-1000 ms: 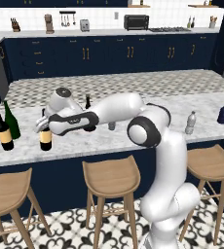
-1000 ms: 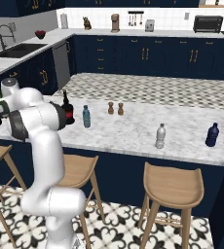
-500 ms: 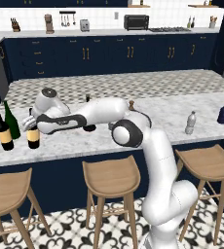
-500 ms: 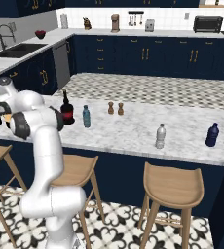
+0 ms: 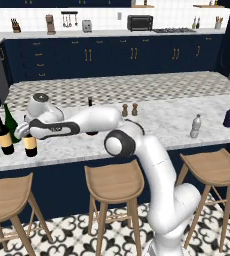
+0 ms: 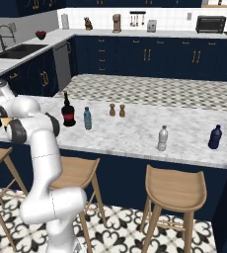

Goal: Move the plastic bottles in the middle to the plastics group, and the glass bottles in the middle to the glass group.

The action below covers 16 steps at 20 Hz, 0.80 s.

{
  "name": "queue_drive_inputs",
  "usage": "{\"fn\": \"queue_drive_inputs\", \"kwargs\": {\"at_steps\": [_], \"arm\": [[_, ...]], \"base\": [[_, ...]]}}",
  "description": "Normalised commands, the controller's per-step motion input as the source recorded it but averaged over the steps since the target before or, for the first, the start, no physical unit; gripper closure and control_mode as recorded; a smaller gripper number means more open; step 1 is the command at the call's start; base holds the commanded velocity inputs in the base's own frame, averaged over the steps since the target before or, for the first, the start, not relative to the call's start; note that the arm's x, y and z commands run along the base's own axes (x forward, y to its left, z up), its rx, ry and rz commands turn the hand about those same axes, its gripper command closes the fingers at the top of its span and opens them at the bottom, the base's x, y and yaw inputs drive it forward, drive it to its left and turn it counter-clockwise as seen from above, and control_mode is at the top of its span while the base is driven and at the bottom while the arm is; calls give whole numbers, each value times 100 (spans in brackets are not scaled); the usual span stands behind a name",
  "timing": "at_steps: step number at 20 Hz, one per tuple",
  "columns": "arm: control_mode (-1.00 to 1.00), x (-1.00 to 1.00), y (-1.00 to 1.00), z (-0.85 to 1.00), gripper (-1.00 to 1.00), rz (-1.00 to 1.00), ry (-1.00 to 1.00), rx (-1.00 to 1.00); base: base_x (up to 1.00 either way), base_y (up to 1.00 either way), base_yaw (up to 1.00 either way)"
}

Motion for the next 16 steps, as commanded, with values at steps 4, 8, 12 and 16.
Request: {"fn": "queue_drive_inputs", "kwargs": {"at_steps": [4, 8, 12, 16], "arm": [[-100, 0, -1, -39, 100, 0, -5, 0], [-100, 0, 0, -30, 100, 0, -1, 0], [-100, 11, 0, -7, 100, 0, -10, 0], [-100, 26, 0, 0, 100, 0, -2, 0]], "base": [[0, 0, 0], [0, 0, 0], [0, 0, 0], [0, 0, 0]]}}
